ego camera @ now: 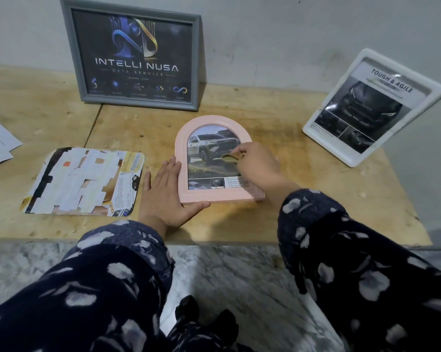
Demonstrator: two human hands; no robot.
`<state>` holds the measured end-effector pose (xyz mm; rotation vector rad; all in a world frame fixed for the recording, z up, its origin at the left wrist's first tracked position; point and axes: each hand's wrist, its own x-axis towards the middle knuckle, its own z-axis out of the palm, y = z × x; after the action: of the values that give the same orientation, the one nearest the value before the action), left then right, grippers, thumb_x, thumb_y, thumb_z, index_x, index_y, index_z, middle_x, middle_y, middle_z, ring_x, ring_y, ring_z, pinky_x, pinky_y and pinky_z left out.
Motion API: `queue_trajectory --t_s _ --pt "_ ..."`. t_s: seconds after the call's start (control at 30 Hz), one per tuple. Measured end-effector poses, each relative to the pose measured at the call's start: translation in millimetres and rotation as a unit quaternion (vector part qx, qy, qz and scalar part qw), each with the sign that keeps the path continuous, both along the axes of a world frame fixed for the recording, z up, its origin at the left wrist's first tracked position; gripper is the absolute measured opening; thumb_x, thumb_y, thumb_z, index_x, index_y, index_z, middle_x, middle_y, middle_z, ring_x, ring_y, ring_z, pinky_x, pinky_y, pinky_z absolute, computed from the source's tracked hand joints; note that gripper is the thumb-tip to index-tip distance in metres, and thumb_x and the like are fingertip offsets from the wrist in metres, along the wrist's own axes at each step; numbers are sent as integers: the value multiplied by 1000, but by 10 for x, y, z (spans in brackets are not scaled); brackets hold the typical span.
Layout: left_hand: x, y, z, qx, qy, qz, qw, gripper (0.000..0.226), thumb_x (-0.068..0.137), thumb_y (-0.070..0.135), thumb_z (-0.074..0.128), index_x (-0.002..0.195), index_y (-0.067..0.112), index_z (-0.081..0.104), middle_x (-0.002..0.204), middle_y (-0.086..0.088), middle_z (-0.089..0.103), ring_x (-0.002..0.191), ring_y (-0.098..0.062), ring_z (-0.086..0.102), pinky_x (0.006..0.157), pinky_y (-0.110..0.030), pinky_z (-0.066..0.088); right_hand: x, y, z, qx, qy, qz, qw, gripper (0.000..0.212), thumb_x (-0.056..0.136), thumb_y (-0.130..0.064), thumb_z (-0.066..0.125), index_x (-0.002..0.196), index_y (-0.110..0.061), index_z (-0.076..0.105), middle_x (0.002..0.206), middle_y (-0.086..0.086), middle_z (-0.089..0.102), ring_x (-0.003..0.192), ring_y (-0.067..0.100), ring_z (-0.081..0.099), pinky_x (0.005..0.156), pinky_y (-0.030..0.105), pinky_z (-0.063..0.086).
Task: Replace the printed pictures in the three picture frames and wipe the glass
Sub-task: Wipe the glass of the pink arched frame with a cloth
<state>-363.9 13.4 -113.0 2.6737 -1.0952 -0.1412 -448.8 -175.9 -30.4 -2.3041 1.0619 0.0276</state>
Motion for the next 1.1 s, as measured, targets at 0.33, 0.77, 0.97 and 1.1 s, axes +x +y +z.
queue_trajectory --t_s 0.33,0.77,0.97,1.1 --pt "30 -12 -20 -12 0 3 1000 117 63 93 34 152 19 17 161 5 12 148 -13 10 119 -46 0 979 -169 -89 -138 -111 93 980 41 94 -18 43 125 -41 59 124 -9 58 119 20 42 89 37 25" --pt "38 -24 1 -17 13 14 1000 117 61 95 28 151 20 21 161 7 11 148 -11 9 119 -45 -3 1311 -349 -456 -196 -41 251 947 28 81 -3 49 87 -25 66 113 -3 63 101 25 61 89 36 47" --pt "32 -29 -4 -31 13 19 999 117 61 93 34 150 18 25 160 6 16 148 -12 13 119 -44 -2 1032 -647 -315 -162 6 166 973 30 76 1 50 87 -21 68 104 3 65 95 29 60 74 28 46" --pt "24 -23 9 -23 -3 22 1000 116 61 92 34 151 19 23 161 6 15 148 -12 11 119 -43 -2 815 -667 -333 -152 2 134 979 46 78 1 48 108 -26 69 118 4 65 106 30 60 89 35 51"
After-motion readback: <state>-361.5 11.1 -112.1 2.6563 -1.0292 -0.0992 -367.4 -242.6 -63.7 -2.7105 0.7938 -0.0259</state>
